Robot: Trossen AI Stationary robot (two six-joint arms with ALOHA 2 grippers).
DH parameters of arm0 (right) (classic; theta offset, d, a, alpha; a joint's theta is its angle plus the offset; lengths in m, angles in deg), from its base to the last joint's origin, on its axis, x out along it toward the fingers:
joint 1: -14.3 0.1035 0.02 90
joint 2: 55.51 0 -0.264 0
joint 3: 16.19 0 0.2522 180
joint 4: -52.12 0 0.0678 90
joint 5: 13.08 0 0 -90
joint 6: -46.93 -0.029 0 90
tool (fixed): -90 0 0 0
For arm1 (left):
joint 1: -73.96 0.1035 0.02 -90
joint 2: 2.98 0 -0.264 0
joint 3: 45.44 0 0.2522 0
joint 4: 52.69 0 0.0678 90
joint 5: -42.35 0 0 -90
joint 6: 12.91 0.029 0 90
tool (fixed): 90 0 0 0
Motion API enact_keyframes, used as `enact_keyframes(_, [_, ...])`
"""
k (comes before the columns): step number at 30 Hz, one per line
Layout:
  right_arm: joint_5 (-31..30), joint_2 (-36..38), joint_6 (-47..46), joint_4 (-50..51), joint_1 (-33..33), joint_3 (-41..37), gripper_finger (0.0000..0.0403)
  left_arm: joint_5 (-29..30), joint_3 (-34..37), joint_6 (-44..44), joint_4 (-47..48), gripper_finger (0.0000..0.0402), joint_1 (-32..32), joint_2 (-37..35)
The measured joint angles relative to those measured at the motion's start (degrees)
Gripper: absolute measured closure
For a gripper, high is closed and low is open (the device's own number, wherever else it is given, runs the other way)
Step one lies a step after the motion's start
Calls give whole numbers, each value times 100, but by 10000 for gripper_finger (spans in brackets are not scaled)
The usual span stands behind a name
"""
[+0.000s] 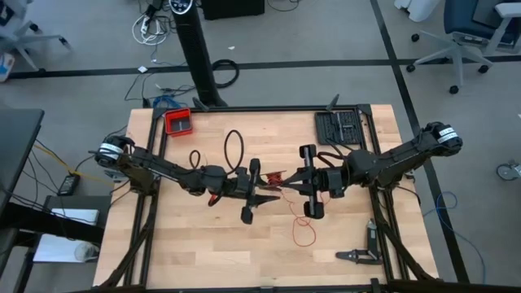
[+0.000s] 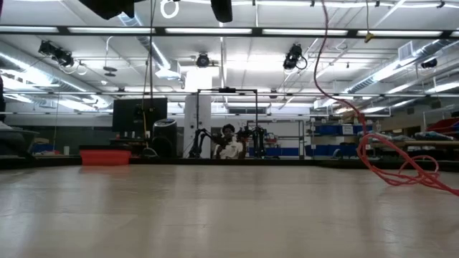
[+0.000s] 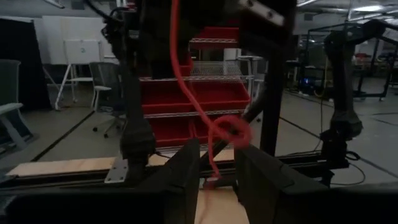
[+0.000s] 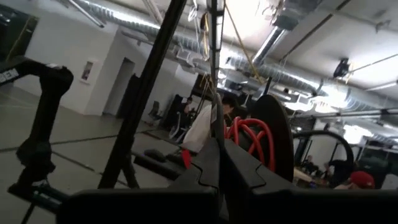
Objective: Coil cords
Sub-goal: Coil the red wire onto the spool
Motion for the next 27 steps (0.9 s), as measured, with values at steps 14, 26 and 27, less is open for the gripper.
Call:
enact_keyframes(14, [28, 0, 127, -59, -207, 0, 400, 313, -484, -277, -173, 298, 47, 770])
enact_keyframes(26, [33, 0, 81, 33, -190, 0, 400, 290, -656, -294, -60, 343, 43, 940])
enact_keyframes(27, [33, 0, 81, 39, -188, 0, 400, 286, -656, -292, -13, 352, 43, 935])
